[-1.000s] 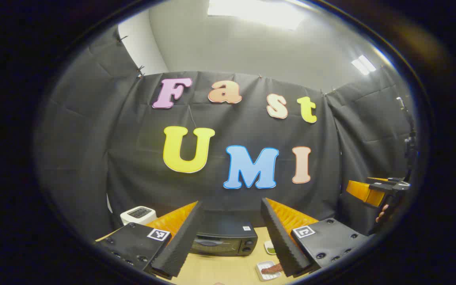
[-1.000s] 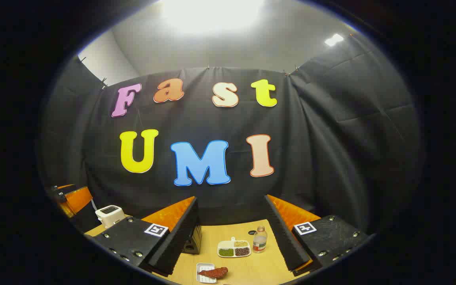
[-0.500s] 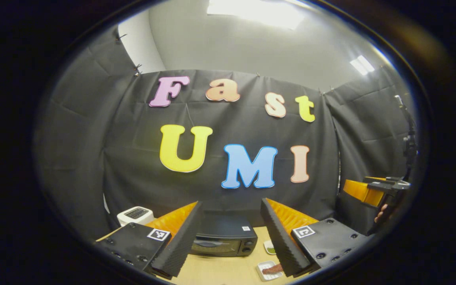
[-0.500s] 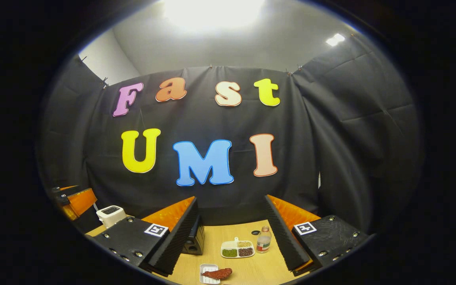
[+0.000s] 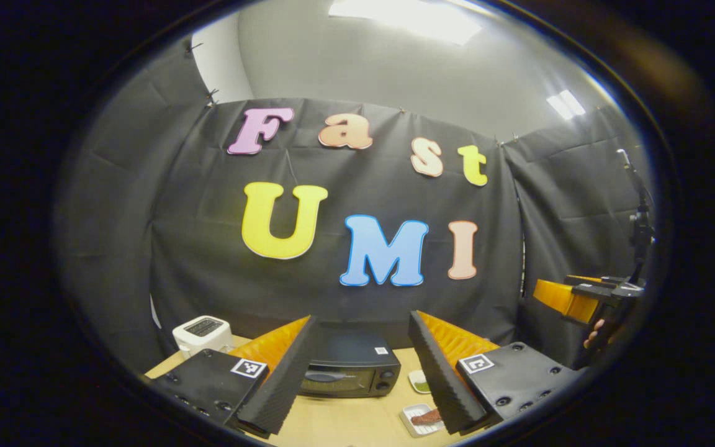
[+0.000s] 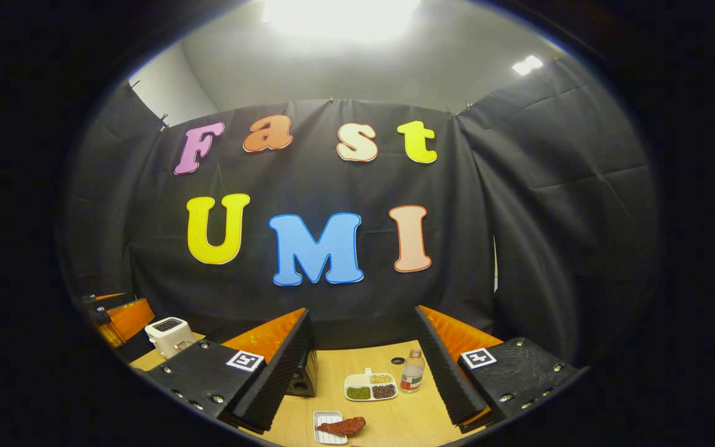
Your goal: Open the electric oven with the left hand, put the food in, and close the electric oven.
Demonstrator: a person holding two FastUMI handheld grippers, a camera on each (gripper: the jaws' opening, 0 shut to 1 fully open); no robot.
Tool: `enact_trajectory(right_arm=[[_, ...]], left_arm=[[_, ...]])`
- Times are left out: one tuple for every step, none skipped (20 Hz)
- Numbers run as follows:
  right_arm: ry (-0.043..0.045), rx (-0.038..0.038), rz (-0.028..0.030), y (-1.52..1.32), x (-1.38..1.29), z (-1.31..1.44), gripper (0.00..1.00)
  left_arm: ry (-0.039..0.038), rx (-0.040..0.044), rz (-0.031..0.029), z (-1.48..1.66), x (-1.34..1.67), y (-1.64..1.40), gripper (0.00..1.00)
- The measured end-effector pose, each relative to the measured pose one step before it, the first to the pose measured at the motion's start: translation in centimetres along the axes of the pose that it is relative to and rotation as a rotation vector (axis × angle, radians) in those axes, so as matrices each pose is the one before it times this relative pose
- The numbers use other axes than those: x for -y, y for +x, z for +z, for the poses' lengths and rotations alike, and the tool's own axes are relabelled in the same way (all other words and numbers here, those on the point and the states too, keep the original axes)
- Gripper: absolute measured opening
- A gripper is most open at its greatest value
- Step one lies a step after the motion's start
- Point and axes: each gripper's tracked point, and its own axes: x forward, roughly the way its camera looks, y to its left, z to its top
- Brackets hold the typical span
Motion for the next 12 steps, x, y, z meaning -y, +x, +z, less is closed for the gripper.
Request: enact_trajectory(right_arm=[[-0.00459,-0.0077,-0.0007,0.082,0.064,-0.382,1.0],[0.00214,-0.00706,0.00465,-0.008,-0.053,-0.362,1.0],[0.00489,-0.00724,0.00281,0.101,0.065,-0.436,1.0],[0.00494,-0.00786,0.00338,0.206,0.197,-0.439,1.0],[0.0027,-0.0097,0.00237,0.332,0.248,-0.511,1.0],[0.00033,-0.01549,0.00233,0.424,0.314,-0.577,1.0],[0.00193,-0.0118,0.00415,0.355,0.352,-0.48,1.0],[0.005,-0.0004,0.0029,0.41,0.395,-0.19,1.0],[0.00303,-0.00429,-0.00174,0.494,0.511,-0.249,1.0],[0.00228,-0.01387,-0.00157,0.581,0.506,-0.537,1.0],[0.00463,-0.01469,0.00232,0.513,0.391,-0.593,1.0],[0.0061,-0.01185,0.00237,0.467,0.334,-0.359,1.0]], left_arm=[[-0.00844,-0.02764,0.00076,-1.107,-0.157,0.557,1.0],[-0.00746,-0.02483,0.00808,-0.808,-0.338,0.541,1.0],[-0.00598,-0.02525,0.00687,-0.939,-0.344,0.663,1.0],[-0.00209,-0.02209,0.00599,-0.818,-0.237,0.869,1.0],[0.00158,-0.02106,0.00485,-0.82,-0.226,0.999,0.92],[0.00348,-0.03946,0.00275,-1.319,-0.224,1.197,1.0],[0.00408,-0.04763,-0.0025,-1.25,-0.079,1.265,1.0],[0.00163,-0.03856,-0.00278,-1.219,-0.013,1.358,1.0],[0.00034,-0.02475,0.00355,-0.73,-0.112,1.324,0.92],[-0.00087,-0.01999,0.00944,-0.675,-0.316,1.279,1.0],[-0.00039,-0.01588,0.00932,-0.384,-0.326,1.212,0.97],[-0.00156,-0.01917,0.00772,-0.514,-0.323,1.108,0.97]])
